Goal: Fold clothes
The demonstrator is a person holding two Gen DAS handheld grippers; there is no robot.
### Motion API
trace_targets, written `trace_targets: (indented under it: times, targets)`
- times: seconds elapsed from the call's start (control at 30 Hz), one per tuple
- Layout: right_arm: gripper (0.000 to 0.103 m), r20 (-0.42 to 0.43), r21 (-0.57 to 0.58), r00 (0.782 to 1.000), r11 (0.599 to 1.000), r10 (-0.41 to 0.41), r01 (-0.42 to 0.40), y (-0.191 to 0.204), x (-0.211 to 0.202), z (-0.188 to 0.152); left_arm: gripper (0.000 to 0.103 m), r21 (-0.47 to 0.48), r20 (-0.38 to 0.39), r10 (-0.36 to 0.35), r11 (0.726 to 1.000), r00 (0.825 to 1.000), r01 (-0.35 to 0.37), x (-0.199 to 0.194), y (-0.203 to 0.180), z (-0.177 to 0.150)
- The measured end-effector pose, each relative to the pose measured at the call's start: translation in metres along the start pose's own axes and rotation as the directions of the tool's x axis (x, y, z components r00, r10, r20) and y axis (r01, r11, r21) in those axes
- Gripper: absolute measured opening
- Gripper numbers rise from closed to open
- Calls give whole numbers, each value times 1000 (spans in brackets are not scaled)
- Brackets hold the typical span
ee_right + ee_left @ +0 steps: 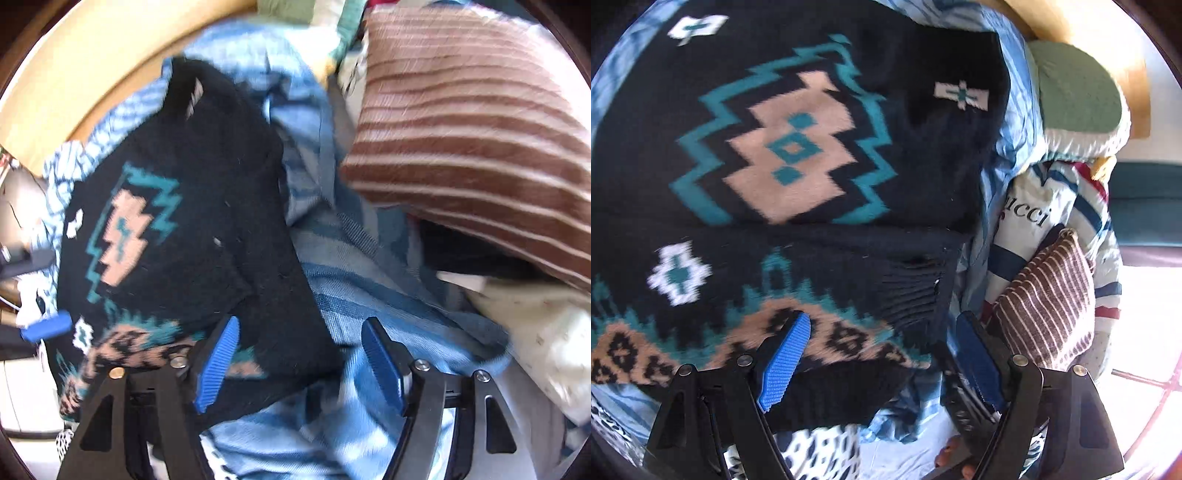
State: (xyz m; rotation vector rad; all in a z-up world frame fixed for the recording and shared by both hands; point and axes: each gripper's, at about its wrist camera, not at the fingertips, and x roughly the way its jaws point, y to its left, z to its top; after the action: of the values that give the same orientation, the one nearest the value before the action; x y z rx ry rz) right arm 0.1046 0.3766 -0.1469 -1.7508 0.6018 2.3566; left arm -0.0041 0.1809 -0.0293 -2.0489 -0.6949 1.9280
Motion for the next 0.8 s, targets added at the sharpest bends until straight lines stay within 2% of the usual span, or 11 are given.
trace_targets:
  times: [0.1, 0.17, 0.23, 0.37, 0.47, 0.6, 0.63, 0.67, 0.7, 0.73, 0.8]
  targets:
    - [62, -59, 15, 996, 997, 71, -71, -8, 26, 4, 81, 67, -56, 66, 996, 996, -62, 33, -29, 9]
    - [39, -62, 28, 991, 993, 120, -118, -10, 33, 1, 81, 97, -87, 82, 993, 993, -74, 53, -43, 14]
    - [21, -14, 15, 991, 991, 130, -129, -7, 21, -2, 81, 104, -119, 90, 992, 989, -77, 71, -56, 18]
    - [17, 109, -86, 984, 988, 141, -132, 8, -15, -8, 81, 152, -172, 101, 985, 980, -75, 93, -80, 19]
    - [16, 94, -154, 977, 973, 190, -174, 18, -28, -11, 81, 182, -200, 139, 978, 970, -102, 107, -91, 18]
    - [16, 73, -211, 980, 963, 187, -168, 32, -29, -14, 80, 262, -211, 222, 951, 952, -164, 123, -100, 6]
    - [16, 67, -225, 981, 960, 184, -164, 36, -29, -15, 77, 278, -214, 244, 944, 946, -180, 124, -98, 4]
    - [16, 62, -240, 982, 958, 180, -161, 39, -29, -16, 58, 294, -216, 265, 936, 940, -196, 126, -96, 2]
    - [16, 57, -254, 983, 954, 177, -157, 43, -29, -16, 37, 268, -203, 271, 940, 941, -213, 122, -90, 4]
    - [16, 52, -268, 983, 951, 173, -153, 47, -30, -17, 31, 231, -208, 221, 958, 953, -172, 118, -82, 8]
    - [24, 52, -283, 986, 949, 160, -139, 51, -33, -19, 24, 157, -220, 112, 985, 969, -78, 107, -63, 15]
